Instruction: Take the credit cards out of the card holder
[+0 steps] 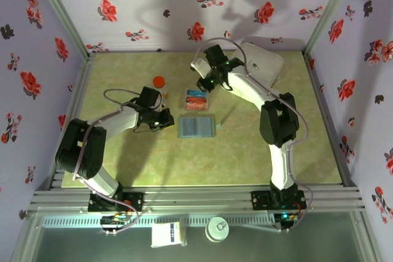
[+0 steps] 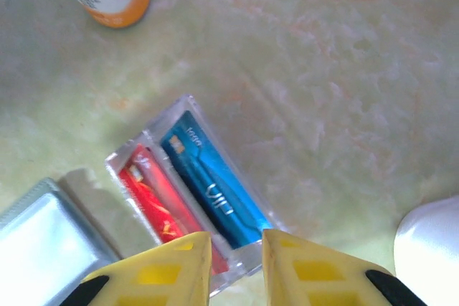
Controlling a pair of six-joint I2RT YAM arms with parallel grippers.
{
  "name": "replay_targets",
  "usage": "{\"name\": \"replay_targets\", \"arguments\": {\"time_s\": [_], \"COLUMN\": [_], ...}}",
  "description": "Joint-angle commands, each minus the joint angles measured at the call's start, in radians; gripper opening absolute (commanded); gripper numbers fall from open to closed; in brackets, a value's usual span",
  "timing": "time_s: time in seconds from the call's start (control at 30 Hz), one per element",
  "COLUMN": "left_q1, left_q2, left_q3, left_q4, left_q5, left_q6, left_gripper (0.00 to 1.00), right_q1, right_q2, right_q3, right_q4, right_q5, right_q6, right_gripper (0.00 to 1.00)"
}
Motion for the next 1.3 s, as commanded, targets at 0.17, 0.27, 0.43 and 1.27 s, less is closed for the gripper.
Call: {"name": "replay_targets", "arguments": {"time_s": [0.17, 0.27, 0.43, 1.27], "left_q1": [-0.004, -0.014, -0.030, -0.055], "left_q2": [0.063, 0.081, 0.115, 0.136], "left_q3": [0.007, 0.019, 0.039, -0.003], "left_q4": [0.045, 0.052, 0.055, 0.049], "left_q5": [0.063, 0.067, 0.068, 0.027], "left_q6": [-0.026, -0.034, -0.034, -0.026], "left_gripper": [0.06, 0.06, 0.05, 0.00], "right_q1": [0.079, 0.101, 0.134, 0.203], "right_q2": [-0.166, -0.198, -0.241, -0.201], "right_q3": [-0.276, -0.354, -0.483, -0.591], "right_q4": [0.220, 0.246, 0.288, 0.315], "right_q5": [0.046, 0.068, 0.082, -0.043], "right_q6": [0.422, 0.548, 0.694, 1.018], "right_gripper": [0.25, 0.24, 0.23, 0.27]}}
